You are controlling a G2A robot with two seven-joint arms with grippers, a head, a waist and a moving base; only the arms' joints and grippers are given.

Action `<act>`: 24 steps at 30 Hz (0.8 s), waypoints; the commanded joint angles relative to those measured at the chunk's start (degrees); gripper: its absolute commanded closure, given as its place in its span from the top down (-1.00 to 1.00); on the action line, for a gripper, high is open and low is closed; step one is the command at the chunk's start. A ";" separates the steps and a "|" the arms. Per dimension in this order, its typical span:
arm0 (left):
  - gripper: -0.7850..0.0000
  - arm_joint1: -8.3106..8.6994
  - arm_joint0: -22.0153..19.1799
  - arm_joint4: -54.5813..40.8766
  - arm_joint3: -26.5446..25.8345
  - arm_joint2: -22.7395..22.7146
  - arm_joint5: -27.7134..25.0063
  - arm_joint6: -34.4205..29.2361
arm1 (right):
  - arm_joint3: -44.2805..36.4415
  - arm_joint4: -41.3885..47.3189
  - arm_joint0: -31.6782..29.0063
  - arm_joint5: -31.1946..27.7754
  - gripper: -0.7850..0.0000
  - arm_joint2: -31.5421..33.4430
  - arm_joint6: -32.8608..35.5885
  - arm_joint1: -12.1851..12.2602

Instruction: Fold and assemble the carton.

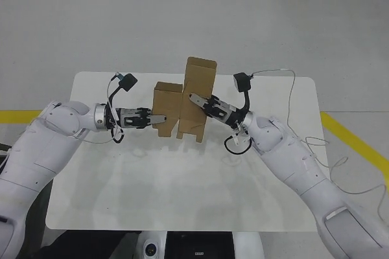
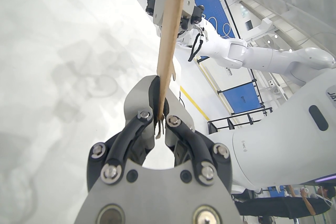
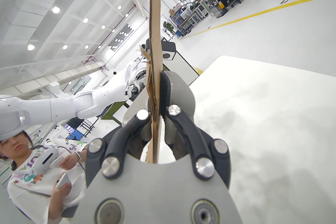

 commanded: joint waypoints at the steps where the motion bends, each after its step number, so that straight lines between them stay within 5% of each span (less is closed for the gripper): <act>1: -1.00 0.05 -0.13 0.40 -0.06 -0.09 0.96 -1.00 | 0.28 0.98 0.17 -0.50 1.00 0.49 3.59 0.29; 15: -1.00 1.75 -1.28 -3.55 -3.59 2.33 12.50 -12.56 | -0.61 24.38 -1.13 5.90 1.00 6.19 43.24 5.29; 24: -1.00 2.91 -1.71 -5.55 -6.21 5.56 15.57 -15.63 | -2.62 29.42 -2.29 11.27 0.98 7.33 49.99 7.15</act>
